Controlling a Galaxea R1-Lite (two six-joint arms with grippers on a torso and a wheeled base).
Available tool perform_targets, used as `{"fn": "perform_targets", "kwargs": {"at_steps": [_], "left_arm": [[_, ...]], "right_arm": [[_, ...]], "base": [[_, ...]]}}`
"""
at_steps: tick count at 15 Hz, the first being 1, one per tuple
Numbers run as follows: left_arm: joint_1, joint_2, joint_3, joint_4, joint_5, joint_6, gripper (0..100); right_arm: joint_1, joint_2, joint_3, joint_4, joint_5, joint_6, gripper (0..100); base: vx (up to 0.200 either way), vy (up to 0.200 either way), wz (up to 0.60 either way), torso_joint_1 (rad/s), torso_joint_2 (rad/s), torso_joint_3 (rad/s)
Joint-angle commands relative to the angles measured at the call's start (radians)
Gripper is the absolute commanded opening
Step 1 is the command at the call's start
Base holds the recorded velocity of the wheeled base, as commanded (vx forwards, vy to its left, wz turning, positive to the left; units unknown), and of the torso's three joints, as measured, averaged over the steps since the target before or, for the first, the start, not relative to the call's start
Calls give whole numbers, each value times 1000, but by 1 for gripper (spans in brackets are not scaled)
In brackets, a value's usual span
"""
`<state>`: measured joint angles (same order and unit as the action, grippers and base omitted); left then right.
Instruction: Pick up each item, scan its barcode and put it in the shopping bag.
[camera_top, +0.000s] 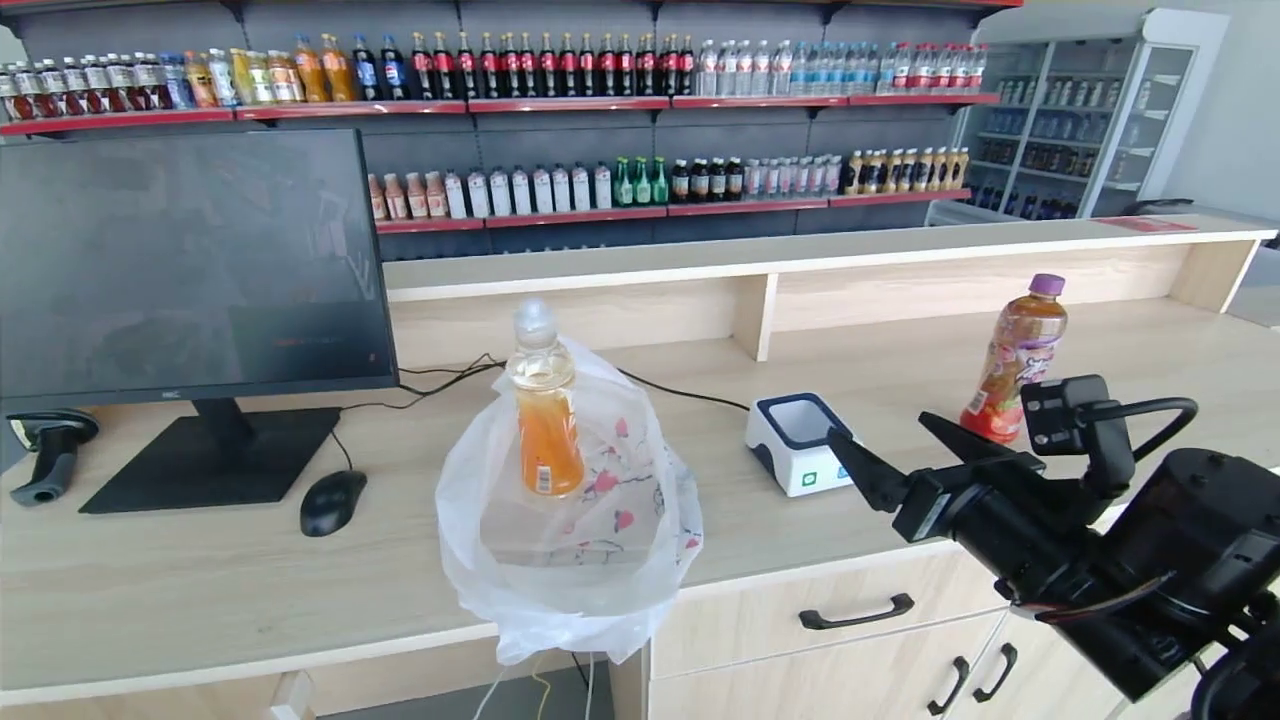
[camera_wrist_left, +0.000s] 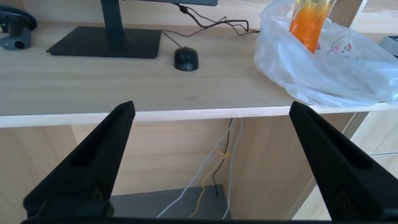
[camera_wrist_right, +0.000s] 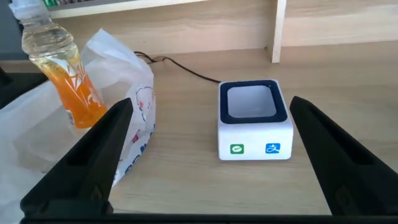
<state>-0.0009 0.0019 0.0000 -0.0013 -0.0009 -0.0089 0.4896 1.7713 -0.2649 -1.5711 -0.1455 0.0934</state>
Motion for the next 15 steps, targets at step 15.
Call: {"fn": "perform_targets", "kwargs": {"at_steps": [15], "left_arm": [[1,0,0,0,1,-6,100]], "right_arm": [[80,4,-8,0,0,-6,100]], "base": [[0,-200,40,2,2,1]]}}
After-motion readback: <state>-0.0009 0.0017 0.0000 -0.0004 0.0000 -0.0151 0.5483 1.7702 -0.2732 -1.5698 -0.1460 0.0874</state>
